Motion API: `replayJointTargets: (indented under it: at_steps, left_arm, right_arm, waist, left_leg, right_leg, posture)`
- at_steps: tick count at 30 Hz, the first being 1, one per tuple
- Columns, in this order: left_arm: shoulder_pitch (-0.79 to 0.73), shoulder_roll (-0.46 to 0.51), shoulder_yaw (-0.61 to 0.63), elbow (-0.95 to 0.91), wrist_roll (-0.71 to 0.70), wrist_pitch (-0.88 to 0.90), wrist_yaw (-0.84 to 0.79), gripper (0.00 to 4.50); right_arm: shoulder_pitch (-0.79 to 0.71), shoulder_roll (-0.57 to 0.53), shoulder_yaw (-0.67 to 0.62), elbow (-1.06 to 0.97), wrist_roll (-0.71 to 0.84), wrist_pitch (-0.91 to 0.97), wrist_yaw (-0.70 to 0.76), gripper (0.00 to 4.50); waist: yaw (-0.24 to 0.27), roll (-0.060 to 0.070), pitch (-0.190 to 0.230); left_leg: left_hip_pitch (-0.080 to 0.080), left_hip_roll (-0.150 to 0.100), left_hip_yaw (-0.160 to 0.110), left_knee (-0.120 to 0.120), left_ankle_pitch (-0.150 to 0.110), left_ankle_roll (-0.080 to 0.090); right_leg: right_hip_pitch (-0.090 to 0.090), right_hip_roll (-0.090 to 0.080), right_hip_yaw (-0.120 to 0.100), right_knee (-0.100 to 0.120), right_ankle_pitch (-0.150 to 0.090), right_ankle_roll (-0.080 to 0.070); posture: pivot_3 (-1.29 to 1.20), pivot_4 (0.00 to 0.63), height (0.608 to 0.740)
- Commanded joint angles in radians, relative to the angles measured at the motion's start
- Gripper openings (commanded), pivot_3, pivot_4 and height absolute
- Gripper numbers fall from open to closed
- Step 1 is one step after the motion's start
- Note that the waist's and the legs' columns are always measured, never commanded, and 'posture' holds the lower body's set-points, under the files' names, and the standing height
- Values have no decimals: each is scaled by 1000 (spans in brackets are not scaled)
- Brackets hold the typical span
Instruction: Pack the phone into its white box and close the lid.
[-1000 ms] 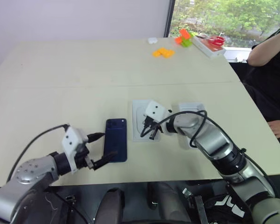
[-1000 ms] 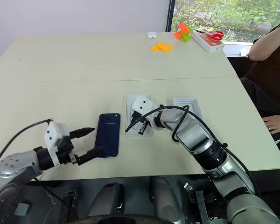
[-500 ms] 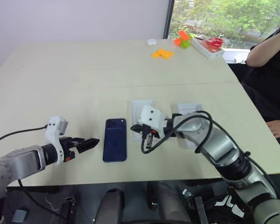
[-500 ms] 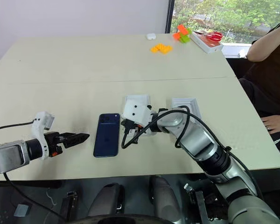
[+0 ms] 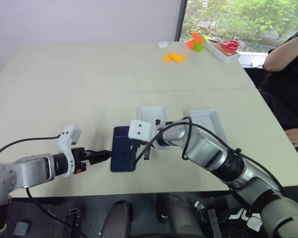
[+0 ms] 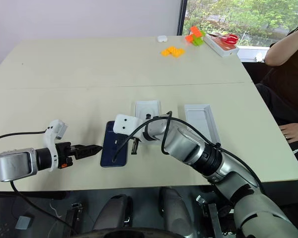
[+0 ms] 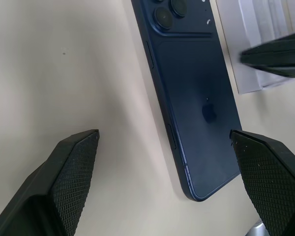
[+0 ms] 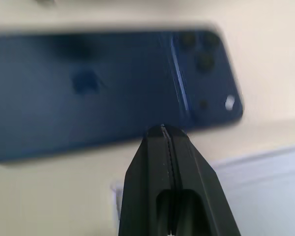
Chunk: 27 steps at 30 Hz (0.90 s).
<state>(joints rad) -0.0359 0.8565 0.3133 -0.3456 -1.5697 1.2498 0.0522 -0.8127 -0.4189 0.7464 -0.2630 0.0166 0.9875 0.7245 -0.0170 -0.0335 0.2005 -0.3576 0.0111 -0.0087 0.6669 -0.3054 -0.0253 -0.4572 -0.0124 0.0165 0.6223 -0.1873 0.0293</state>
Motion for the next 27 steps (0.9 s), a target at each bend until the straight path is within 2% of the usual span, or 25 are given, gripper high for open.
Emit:
replayJointTargets:
  at_steps: [1, 5, 14, 27]
  left_arm:
    - [5, 1, -18, -17, -35, -18, 12, 4500]
    - [6, 5, -30, -13, -54, -35, 23, 4500]
    - [-18, 0, -76, 5, -110, -71, 54, 4500]
    - [-25, -5, -126, 16, -149, -109, 87, 4500]
  right_arm:
    - [-13, -20, 3, -25, -20, 13, 16, 6]
    - [-15, -56, 29, -43, -48, 11, 37, 6]
    - [-48, -63, 89, -11, -111, -34, 80, 6]
    - [-88, 0, 148, 86, -194, -162, 174, 6]
  waist:
    - [1, 0, 0]
    - [3, -1, 0]
    - [2, -1, -1]
    - [-1, -1, -1]
  left_leg:
    - [0, 0, 0, 0, 0, 0]
    - [0, 0, 0, 0, 0, 0]
    - [0, 0, 0, 0, 0, 0]
    - [2, 0, -1, 0, 0, 0]
  right_leg:
    - [0, 0, 0, 0, 0, 0]
    - [1, 0, 0, -1, 0, 0]
    - [2, 0, 0, -2, 0, 0]
    - [3, 1, 0, -2, -1, 0]
  posture:
    - [0, 150, 740]
    - [0, 150, 740]
    - [0, 150, 740]
    - [0, 150, 740]
